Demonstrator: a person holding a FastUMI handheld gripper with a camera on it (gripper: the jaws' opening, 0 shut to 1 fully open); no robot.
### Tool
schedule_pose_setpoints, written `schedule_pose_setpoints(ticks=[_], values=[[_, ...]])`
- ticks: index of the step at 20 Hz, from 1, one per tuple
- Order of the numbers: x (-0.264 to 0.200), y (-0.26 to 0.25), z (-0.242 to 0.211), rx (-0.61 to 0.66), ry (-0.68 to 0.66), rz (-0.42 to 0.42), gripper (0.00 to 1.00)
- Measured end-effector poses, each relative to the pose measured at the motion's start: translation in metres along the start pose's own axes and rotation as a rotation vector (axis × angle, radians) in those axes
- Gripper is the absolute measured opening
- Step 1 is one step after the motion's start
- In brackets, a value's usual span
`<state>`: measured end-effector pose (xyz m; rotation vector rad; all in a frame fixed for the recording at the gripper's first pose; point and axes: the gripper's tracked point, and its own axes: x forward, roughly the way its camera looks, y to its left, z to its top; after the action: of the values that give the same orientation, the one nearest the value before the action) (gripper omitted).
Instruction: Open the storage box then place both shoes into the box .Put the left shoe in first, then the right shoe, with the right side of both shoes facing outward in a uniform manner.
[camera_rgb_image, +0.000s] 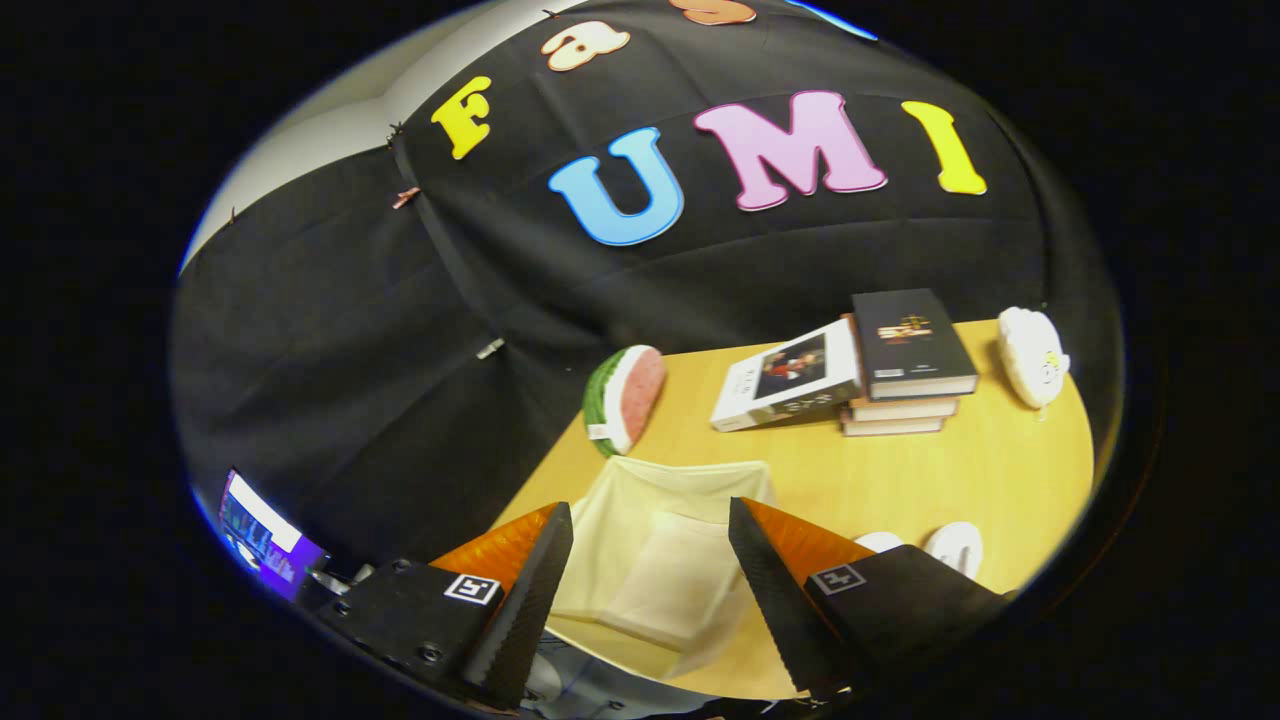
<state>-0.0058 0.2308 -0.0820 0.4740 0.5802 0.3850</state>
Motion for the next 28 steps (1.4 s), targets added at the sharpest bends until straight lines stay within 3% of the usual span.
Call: schedule_pose_setpoints(ticks=[4,8,13,16,23,28], values=[[-0.032,-0.074,-0.037,-0.069,0.057,-0.136,0.96],[-0.043,-0.121,-0.084,-0.068,0.148,-0.217,0.87],[-0.038,-0.154,-0.151,-0.107,0.284,-0.268,0.58],[-0.028,-0.169,-0.185,-0.128,0.358,-0.290,0.52],[0.022,-0.189,-0.208,-0.106,0.381,-0.325,0.53],[0.051,-0.212,-0.207,0.014,0.338,-0.429,0.31]])
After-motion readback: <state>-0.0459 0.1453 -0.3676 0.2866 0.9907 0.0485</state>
